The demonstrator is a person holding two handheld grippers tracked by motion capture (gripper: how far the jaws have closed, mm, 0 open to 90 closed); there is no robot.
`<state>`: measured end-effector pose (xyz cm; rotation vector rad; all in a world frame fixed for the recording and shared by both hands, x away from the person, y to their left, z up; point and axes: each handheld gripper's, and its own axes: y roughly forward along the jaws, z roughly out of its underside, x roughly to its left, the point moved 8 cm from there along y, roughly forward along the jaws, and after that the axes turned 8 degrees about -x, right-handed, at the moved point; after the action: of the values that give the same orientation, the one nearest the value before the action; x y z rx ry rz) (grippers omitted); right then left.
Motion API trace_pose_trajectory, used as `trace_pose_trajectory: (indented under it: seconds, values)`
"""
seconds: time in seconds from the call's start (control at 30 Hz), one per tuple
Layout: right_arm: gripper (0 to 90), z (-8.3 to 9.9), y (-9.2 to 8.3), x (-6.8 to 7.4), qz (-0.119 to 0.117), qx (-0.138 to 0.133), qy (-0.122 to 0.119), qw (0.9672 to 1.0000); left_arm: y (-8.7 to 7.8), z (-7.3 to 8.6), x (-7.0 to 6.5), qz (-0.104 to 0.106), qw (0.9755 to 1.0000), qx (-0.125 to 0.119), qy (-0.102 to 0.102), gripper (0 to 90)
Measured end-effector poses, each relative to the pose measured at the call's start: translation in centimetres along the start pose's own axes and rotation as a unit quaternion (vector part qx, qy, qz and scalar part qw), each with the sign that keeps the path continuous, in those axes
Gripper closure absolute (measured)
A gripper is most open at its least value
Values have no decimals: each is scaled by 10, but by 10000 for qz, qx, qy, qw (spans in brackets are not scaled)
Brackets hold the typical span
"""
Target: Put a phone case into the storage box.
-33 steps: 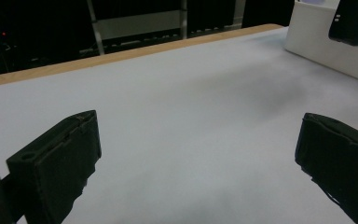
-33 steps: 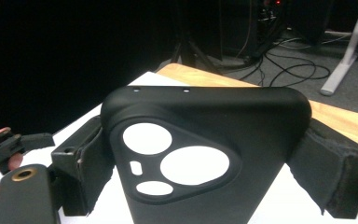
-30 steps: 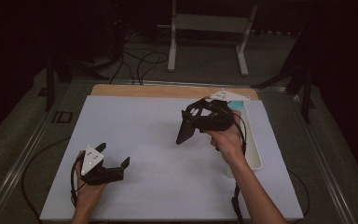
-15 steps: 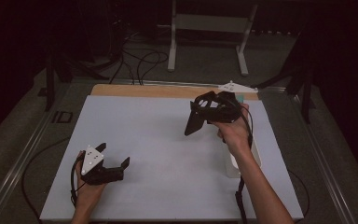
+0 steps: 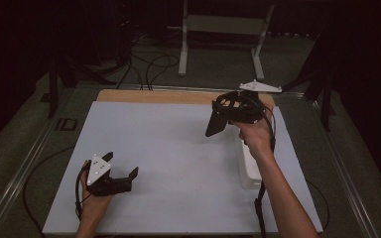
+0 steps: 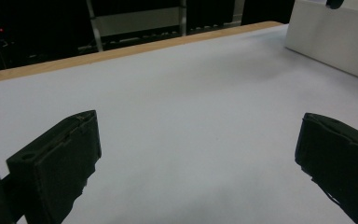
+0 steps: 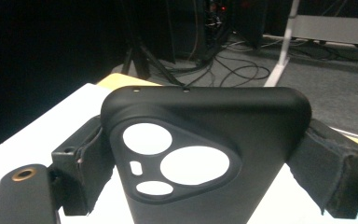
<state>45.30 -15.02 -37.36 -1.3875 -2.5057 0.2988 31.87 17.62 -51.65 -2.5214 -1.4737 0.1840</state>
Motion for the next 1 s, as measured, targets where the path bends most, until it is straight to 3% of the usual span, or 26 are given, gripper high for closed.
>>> trace_pose_trajectory:
  seconds: [0.3, 0.8, 1.0]
  values:
    - [137, -1, 3, -16, 219, 14, 74, 9997, 1, 1, 0, -4, 10000, 27, 2, 5]
    - [137, -10, 1, -35, 667, -49, -152, 9976, 1, 1, 0, -13, 10000, 22, 5, 5]
    - [137, -13, -3, -48, 858, -72, -132, 9962, 1, 1, 0, -7, 10000, 19, 12, 5]
